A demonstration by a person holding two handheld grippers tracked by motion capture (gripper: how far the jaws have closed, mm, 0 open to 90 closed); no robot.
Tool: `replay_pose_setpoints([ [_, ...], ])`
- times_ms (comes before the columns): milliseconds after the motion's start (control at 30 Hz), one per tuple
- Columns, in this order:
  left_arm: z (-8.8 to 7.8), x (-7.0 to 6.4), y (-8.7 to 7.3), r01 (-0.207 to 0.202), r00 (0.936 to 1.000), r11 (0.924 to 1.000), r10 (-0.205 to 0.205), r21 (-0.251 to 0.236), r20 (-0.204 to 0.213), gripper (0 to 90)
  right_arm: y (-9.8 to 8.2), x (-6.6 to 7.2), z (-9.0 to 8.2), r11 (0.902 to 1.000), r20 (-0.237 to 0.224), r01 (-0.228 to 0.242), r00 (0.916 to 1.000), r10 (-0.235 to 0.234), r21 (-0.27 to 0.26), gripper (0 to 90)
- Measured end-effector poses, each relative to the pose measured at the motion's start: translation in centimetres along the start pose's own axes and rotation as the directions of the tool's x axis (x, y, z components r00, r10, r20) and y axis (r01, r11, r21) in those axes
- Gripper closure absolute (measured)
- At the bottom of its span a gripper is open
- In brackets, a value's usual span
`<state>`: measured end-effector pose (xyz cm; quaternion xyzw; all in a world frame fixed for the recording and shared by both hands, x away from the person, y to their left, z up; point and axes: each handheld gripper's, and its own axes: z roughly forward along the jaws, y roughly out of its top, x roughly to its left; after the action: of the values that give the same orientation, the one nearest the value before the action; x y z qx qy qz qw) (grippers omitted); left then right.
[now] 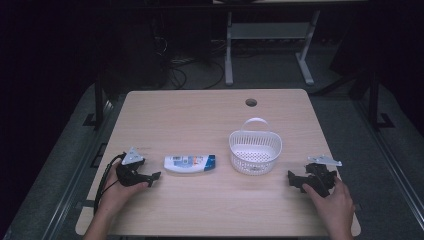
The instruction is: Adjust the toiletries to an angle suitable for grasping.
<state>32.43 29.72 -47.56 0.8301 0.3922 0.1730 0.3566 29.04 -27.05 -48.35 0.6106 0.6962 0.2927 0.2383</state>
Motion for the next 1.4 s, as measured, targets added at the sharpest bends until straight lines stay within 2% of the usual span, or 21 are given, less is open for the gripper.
replay_pose_setpoints([
  [233,0.0,0.1,0.0,0.000,1.0000,1.0000,0.000,-0.002,-0.002,14.9,0.0,0.0,0.0,1.0000,0.000,0.000,1.0000,0.000,0.000,0.4],
  [300,-0.2,0.2,0.0,0.007,0.9999,0.9999,-0.007,0.011,-0.008,15.0,0.0,0.0,0.0,1.0000,0.000,0.000,1.0000,0.000,0.000,0.4],
  [400,-0.4,0.5,0.0,0.000,0.9999,0.9999,0.000,0.016,-0.013,20.3,0.0,0.0,0.0,1.0000,0.000,0.000,1.0000,0.000,0.000,0.4],
  [567,-0.6,0.7,0.0,-0.002,0.9999,0.9998,0.002,0.019,-0.013,21.0,0.0,0.0,0.0,1.0000,0.000,0.000,1.0000,0.000,0.000,0.4],
  [867,-0.9,0.6,0.9,-0.001,0.9991,0.9998,0.000,0.022,0.042,21.3,0.0,0.0,0.0,1.0000,0.000,0.000,1.0000,0.000,0.000,0.4],
  [1300,-1.5,0.3,3.0,-0.019,0.9967,0.9998,0.019,-0.006,0.079,24.0,0.0,0.0,0.0,1.0000,-0.001,0.002,1.0000,-0.002,0.000,0.4],
  [1400,-1.6,0.3,3.5,-0.013,0.9966,0.9998,0.014,-0.017,0.081,29.5,0.0,0.0,0.0,1.0000,-0.001,0.002,1.0000,-0.002,0.000,0.4],
])
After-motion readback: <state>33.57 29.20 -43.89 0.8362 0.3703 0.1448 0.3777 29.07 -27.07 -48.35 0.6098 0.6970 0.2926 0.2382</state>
